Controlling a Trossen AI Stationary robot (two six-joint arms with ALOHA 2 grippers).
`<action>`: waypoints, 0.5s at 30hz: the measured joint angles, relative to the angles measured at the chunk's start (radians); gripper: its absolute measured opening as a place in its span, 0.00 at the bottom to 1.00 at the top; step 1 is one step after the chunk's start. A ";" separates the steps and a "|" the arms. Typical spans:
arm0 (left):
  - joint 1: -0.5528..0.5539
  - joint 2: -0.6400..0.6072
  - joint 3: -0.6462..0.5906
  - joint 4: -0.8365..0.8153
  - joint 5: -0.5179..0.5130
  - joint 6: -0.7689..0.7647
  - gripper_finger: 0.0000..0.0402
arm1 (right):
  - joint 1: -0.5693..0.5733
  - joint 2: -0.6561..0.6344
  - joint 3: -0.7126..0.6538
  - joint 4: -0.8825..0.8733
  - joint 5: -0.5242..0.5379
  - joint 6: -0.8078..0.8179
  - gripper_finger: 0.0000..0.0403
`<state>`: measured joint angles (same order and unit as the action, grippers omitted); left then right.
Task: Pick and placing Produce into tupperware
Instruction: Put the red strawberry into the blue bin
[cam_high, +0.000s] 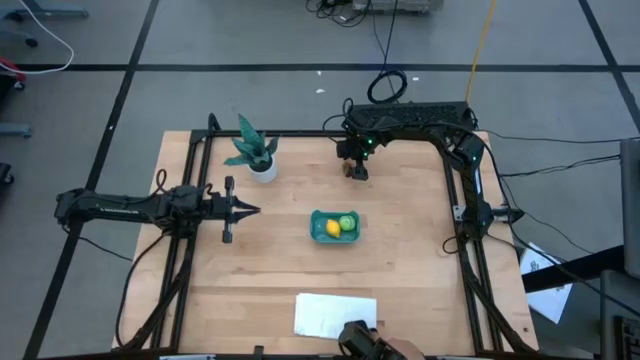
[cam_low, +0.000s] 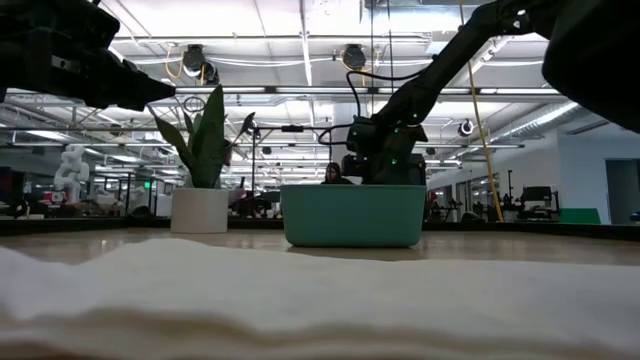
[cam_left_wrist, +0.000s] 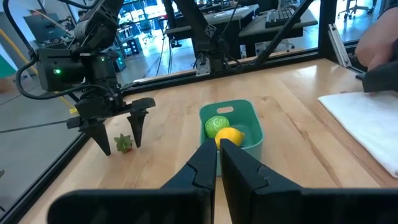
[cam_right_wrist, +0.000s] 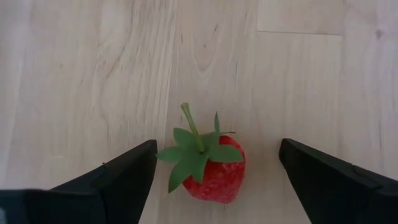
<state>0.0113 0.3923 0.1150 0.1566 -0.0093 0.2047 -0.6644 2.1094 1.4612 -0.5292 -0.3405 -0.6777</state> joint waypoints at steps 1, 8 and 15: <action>0.000 0.000 0.000 0.000 0.000 0.000 0.06 | 0.000 0.000 0.000 -0.001 0.002 -0.001 0.82; 0.000 0.000 0.000 0.000 0.000 0.000 0.06 | 0.006 0.002 0.000 -0.010 0.047 0.003 0.66; 0.000 0.000 0.000 0.000 0.000 -0.001 0.06 | 0.008 -0.006 -0.002 -0.014 0.061 0.000 0.50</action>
<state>0.0113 0.3923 0.1150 0.1570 -0.0097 0.2041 -0.6566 2.1031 1.4593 -0.5430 -0.2794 -0.6774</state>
